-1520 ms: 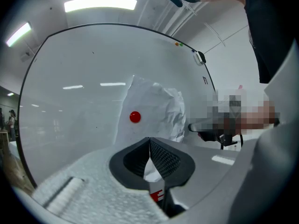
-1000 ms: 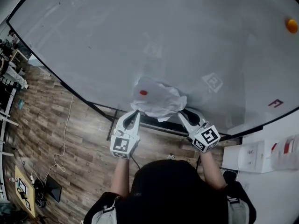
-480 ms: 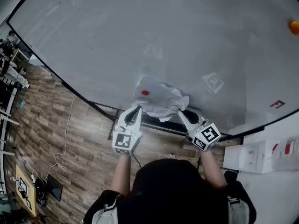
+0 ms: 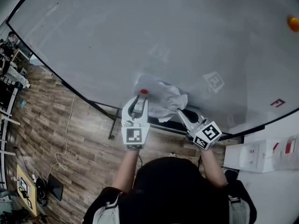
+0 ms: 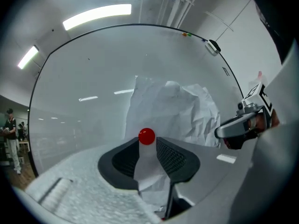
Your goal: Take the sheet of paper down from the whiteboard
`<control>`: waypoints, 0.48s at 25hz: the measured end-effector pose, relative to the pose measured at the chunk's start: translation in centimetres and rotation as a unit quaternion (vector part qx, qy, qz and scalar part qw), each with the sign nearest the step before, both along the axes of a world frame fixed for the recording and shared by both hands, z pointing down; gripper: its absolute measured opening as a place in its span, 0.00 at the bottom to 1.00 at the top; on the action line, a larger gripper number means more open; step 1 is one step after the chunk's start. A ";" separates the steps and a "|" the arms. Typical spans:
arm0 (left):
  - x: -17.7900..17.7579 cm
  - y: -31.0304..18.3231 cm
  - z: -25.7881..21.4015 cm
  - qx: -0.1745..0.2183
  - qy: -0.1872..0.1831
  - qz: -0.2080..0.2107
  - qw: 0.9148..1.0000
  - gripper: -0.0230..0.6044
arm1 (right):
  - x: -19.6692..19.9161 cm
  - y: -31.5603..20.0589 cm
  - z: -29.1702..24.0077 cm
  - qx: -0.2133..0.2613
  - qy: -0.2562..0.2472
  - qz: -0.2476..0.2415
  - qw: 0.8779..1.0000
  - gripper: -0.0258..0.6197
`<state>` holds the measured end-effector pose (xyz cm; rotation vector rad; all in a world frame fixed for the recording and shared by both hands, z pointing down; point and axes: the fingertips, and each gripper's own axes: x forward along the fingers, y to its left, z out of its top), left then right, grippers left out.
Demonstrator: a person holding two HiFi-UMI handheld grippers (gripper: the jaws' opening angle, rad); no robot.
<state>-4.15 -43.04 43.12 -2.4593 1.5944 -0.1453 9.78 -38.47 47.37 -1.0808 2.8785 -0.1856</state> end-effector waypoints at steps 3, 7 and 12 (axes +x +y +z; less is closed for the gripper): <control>0.4 -0.7 -0.4 0.006 0.001 -0.010 1.000 0.22 | 0.1 -0.1 0.0 -0.001 0.001 -0.004 1.000 0.05; 0.8 -1.3 -0.4 0.003 0.005 -0.012 1.000 0.26 | 0.1 -0.3 0.1 0.000 0.003 -0.009 1.000 0.05; 0.7 -1.7 -0.4 0.007 0.013 -0.022 1.000 0.28 | 0.0 -0.4 0.1 0.000 0.004 -0.015 1.000 0.05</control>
